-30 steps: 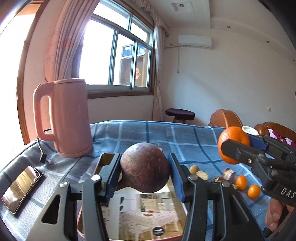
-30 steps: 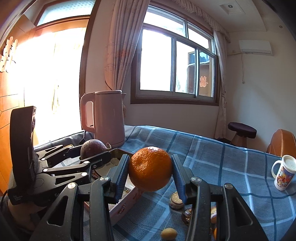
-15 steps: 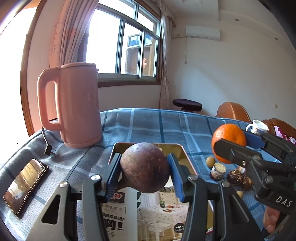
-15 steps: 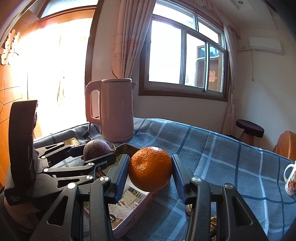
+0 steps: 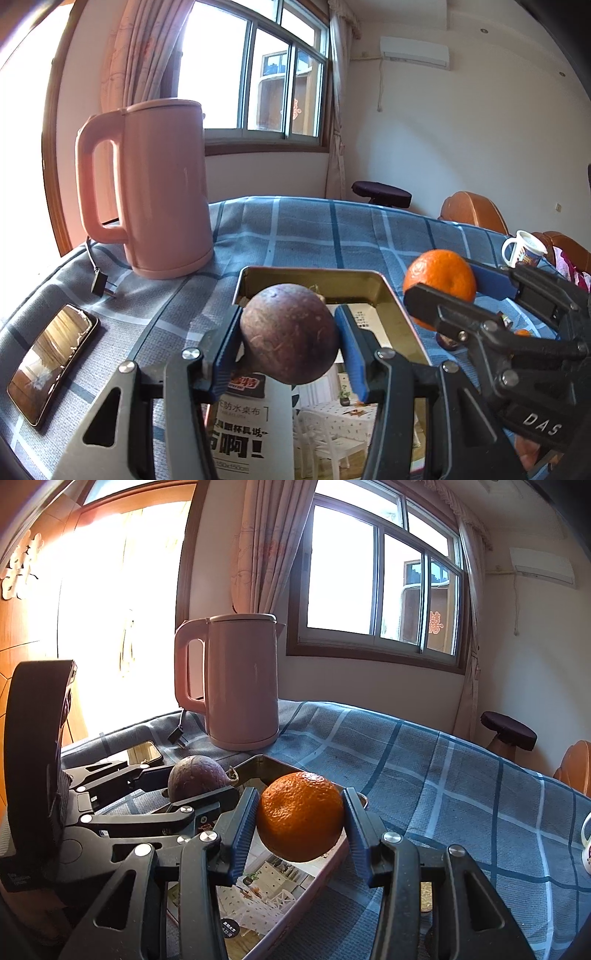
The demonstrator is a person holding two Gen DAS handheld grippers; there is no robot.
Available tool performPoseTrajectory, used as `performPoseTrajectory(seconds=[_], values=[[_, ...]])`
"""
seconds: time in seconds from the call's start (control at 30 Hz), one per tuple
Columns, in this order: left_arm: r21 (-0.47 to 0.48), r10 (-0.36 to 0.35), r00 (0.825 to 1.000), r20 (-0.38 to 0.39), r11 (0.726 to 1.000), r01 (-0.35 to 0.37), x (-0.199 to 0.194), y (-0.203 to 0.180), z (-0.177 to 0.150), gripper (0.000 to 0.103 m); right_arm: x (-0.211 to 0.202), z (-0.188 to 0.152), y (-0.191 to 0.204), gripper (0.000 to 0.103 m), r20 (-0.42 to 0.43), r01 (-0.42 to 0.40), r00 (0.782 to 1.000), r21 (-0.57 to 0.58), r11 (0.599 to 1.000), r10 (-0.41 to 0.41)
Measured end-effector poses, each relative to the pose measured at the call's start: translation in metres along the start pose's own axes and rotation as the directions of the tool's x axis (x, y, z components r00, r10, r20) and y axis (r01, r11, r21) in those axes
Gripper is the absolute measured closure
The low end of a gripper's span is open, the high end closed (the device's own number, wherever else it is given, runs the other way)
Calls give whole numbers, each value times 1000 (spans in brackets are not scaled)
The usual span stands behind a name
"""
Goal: Organize fruits
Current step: 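Lower the passion fruit into the tin with the left tool while the right tool drops the orange in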
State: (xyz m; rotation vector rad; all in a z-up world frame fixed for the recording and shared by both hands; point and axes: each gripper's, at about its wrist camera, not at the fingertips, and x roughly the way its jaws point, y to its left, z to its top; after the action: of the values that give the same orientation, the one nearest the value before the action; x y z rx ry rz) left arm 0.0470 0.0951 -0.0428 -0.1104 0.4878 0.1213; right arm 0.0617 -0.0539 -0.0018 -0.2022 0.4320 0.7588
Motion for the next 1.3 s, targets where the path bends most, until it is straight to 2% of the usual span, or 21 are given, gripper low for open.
performPoseTrajectory(seconds=[0.33, 0.77, 0.97, 1.3], values=[[-15, 8, 999, -54, 1000, -9, 11, 6, 1, 51, 14, -5, 1, 55, -35, 1, 999, -2, 1000, -2], [-48, -26, 991, -129, 999, 20, 23, 11, 0, 51, 35, -14, -1, 55, -126, -8, 992, 9, 1000, 9], [-38, -17, 991, -135, 999, 12, 25, 10, 0, 51, 44, -18, -6, 55, -172, -43, 984, 48, 998, 50], [-32, -10, 991, -133, 999, 6, 25, 9, 0, 51, 46, -20, -10, 53, -181, -66, 980, 68, 995, 78]])
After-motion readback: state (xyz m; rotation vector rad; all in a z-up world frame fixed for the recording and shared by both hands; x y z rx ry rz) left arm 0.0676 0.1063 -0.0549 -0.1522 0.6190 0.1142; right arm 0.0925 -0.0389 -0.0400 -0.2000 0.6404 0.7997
